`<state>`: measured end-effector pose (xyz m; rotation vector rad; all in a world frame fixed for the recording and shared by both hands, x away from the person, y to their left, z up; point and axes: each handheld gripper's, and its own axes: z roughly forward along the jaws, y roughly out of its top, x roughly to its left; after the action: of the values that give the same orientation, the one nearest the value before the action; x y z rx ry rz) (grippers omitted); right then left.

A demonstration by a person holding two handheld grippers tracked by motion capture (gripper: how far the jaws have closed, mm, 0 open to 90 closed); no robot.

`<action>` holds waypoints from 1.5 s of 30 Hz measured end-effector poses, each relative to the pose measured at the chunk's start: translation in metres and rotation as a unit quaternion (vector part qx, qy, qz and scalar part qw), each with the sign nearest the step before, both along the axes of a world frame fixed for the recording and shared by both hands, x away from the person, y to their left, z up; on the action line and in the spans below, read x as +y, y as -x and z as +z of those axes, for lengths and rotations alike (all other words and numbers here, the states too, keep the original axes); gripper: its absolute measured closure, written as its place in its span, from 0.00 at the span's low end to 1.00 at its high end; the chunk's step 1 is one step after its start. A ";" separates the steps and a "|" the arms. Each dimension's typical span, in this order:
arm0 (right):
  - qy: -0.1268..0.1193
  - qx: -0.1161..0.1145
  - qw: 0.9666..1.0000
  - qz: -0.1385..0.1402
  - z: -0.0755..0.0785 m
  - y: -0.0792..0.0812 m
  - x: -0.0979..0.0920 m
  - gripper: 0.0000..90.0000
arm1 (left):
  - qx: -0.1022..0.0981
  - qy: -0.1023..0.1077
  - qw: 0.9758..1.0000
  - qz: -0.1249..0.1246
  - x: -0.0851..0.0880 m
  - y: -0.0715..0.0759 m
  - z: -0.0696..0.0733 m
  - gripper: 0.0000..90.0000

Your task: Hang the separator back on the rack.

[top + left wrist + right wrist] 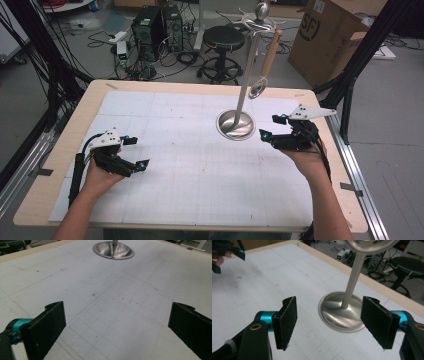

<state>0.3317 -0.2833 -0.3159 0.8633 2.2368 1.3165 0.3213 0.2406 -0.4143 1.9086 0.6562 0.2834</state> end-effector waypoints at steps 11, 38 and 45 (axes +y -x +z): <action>-0.007 0.013 1.000 -0.004 -0.034 0.008 -0.003 0.30 | 0.003 -0.004 1.000 0.000 -0.001 0.000 -0.003 0.02; -0.028 0.072 0.996 -0.035 -0.110 0.018 -0.012 0.22 | 0.023 -0.026 0.999 -0.003 -0.008 -0.002 -0.018 0.02; -0.015 0.088 0.996 -0.027 -0.118 0.014 -0.006 0.20 | 0.026 -0.031 0.999 -0.003 -0.010 -0.001 -0.020 0.02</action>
<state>0.3173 -0.2895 -0.4334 1.0817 2.3123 1.2972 0.3224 0.2303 -0.4347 1.9823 0.6827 0.2545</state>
